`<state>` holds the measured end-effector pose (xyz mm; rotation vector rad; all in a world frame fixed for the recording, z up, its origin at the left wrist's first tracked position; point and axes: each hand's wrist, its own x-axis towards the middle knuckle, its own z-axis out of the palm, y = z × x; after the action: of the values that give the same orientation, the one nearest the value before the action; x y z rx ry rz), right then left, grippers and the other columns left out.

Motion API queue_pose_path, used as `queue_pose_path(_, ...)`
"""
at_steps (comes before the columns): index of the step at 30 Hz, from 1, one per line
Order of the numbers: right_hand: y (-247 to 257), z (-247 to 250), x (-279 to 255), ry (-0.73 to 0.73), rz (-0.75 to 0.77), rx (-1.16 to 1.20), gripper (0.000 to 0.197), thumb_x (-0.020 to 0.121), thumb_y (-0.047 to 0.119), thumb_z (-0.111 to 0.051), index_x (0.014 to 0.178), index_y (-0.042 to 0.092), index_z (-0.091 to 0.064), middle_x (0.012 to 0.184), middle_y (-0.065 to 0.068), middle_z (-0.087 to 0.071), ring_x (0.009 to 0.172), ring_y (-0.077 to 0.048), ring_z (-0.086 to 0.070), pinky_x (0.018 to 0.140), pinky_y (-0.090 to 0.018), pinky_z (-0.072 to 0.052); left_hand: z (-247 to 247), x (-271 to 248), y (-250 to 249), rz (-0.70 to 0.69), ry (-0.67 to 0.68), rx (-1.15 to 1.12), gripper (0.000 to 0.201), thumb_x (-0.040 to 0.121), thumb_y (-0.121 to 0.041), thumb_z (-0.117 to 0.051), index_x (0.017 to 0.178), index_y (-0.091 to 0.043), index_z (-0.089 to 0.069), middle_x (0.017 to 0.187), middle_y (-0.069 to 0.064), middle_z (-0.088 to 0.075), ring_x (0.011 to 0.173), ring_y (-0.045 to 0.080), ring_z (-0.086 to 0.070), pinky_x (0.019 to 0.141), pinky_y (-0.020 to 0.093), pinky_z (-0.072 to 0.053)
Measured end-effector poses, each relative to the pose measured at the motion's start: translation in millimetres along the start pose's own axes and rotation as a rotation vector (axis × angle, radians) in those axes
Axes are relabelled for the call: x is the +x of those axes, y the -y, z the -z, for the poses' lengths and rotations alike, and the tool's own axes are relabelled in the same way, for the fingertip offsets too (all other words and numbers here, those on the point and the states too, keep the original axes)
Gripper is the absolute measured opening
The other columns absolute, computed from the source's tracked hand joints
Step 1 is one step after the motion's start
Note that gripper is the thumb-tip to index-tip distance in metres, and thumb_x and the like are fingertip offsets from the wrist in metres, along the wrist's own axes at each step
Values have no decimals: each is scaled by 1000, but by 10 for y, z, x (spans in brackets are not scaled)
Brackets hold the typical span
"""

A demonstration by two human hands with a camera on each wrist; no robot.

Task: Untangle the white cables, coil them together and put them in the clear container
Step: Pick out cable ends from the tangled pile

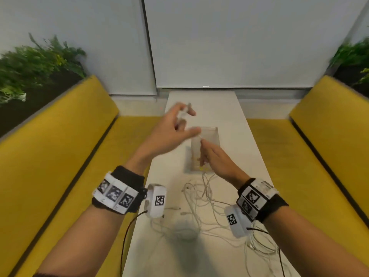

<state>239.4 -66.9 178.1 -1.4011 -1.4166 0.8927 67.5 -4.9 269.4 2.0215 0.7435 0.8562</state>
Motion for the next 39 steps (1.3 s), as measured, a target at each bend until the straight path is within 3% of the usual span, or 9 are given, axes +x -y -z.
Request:
queue_pose_path(3,273,94,68,92,81,-11,38,107,39,-27,92,16,-55,76,0,-46,65,-10,-41,65,-29,-44,-269,-20,267,50,147,78,41,89,-48,-70,126,-38,-57,53,-8,-45,52,19,-35,54,32,-34)
queue_pose_path(6,444,202,-5,198,93,-35,38,104,39,-30,79,25,-54,65,14,-41,61,-8,-35,62,-30,-34,-244,36,351,25,108,25,31,90,-59,-61,97,-29,-65,70,18,-62,55,33,-43,55,39,-38)
queue_pose_path(10,510,317,-122,227,205,-153,25,103,25,-46,80,20,-57,71,10,-49,66,-8,-45,63,-22,-38,-126,114,244,-58,-161,83,41,98,-30,-62,63,-19,-45,56,-9,-37,51,2,-32,52,24,-27)
queue_pose_path(14,202,477,-211,208,128,-180,35,101,26,-52,82,-3,-54,67,2,-46,62,-7,-41,58,-18,-35,331,268,143,-6,-555,-131,37,94,-49,-57,77,-18,-47,65,8,-36,56,19,-35,52,35,-31)
queue_pose_path(21,-556,805,-598,83,-137,-172,50,92,64,-46,66,22,-38,64,1,-31,59,-16,-27,57,-35,-24,1031,334,127,26,-949,-424,33,101,-29,-53,72,-21,-40,47,-8,-31,43,10,-25,42,29,-21)
queue_pose_path(25,-722,839,-688,361,-281,-221,57,84,61,-59,68,8,-49,64,-3,-46,59,-14,-42,59,-26,-37,902,249,348,193,-533,-94,35,98,-35,-59,67,-23,-50,44,-11,-38,42,10,-31,44,26,-26)
queue_pose_path(29,-829,749,-630,766,-569,-688,44,81,36,-67,123,22,-66,124,5,-65,113,-14,-59,98,-32,-47,584,111,535,217,32,36,28,100,-38,-56,93,-16,-73,50,-7,-37,47,16,-25,47,25,-20)
queue_pose_path(36,-1348,500,-142,304,-500,-527,20,96,16,-52,99,12,-71,87,-2,-72,72,-13,-68,55,-12,-48,49,61,1020,599,26,-648,31,102,-27,-39,74,-19,-47,57,-1,-27,44,9,-17,36,14,-15)
queue_pose_path(39,-1624,223,94,136,-514,-507,23,96,22,-54,102,6,-70,84,-5,-73,67,-16,-65,62,-24,-53,-227,35,1299,731,-3,-775,26,94,-25,-36,72,-17,-48,58,-2,-27,43,9,-18,35,14,-16)
